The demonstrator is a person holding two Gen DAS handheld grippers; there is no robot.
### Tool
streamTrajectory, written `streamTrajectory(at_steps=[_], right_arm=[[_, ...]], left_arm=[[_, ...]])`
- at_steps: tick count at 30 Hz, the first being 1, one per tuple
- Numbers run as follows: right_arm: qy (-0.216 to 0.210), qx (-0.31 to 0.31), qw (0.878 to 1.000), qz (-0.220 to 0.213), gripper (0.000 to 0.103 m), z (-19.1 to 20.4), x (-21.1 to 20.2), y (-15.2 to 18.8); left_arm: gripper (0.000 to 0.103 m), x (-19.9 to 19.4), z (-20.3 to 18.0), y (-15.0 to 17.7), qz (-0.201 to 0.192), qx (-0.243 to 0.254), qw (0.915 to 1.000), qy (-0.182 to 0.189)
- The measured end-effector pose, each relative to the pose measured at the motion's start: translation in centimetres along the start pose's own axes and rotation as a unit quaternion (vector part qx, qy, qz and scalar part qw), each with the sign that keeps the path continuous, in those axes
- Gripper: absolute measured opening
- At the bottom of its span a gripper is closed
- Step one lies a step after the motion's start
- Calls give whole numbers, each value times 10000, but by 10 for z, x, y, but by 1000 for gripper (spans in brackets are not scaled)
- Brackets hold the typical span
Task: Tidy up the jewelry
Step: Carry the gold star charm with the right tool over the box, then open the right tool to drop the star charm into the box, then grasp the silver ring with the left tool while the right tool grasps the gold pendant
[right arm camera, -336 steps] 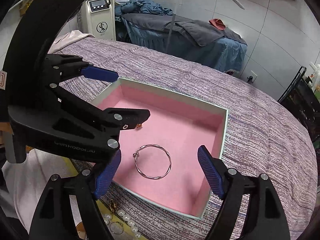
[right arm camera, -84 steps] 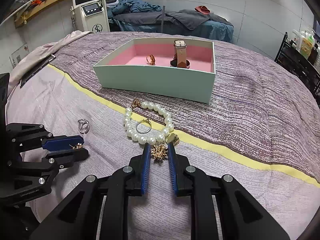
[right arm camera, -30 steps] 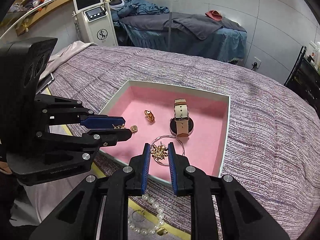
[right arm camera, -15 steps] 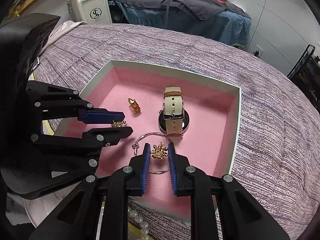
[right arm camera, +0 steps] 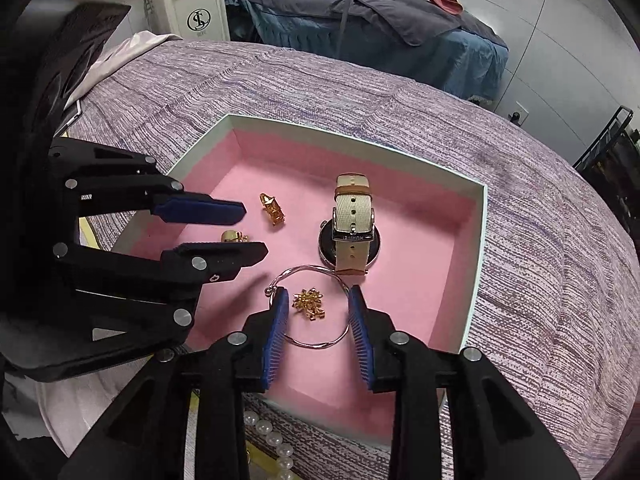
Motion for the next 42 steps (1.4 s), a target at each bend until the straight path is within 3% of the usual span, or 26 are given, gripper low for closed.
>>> streamTrajectory(at_steps=[2, 5, 11, 17, 22, 28, 33, 37, 42], right_arm=[[17, -16, 9999, -120, 40, 0, -10, 0], [83, 29, 9990, -444, 50, 0, -31, 4], [67, 193, 9951, -968, 60, 3, -66, 22], [-166, 449, 9917, -1190, 60, 7, -81, 50], [-207, 652, 9899, -1240, 60, 7, -84, 73], [-249, 682, 9900, -1207, 60, 13, -78, 102], [-12, 412, 9938, -1034, 60, 19, -72, 124], [199, 161, 9959, -868, 59, 21, -66, 135], [186, 89, 9972, -723, 49, 19, -59, 141]], left_arm=[[55, -10, 6, -3, -152, -13, 9998, -113], [68, -28, 14, -4, -402, -40, 9988, -268], [83, -62, 16, 18, -802, -136, 9958, -421], [84, -83, 8, 54, -1008, -307, 9938, -367], [84, -97, -2, 86, -1208, -203, 9906, -611], [84, -99, -22, 125, -1160, -40, 9919, -515], [82, -93, -30, 148, -1066, -95, 9932, -465], [70, -86, -34, 158, -936, -89, 9947, -406], [55, -77, -37, 165, -810, -74, 9961, -333]])
Point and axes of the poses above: each gripper's, at about its wrist camera, not at the fingertips, and x roughly the way its jaws point, z to its left, y to its underside, the point moved 7 cm from there along x, roughly the way its jaws point, and after that the axes turned 11 degrees about -y, right-handed, at the moved point
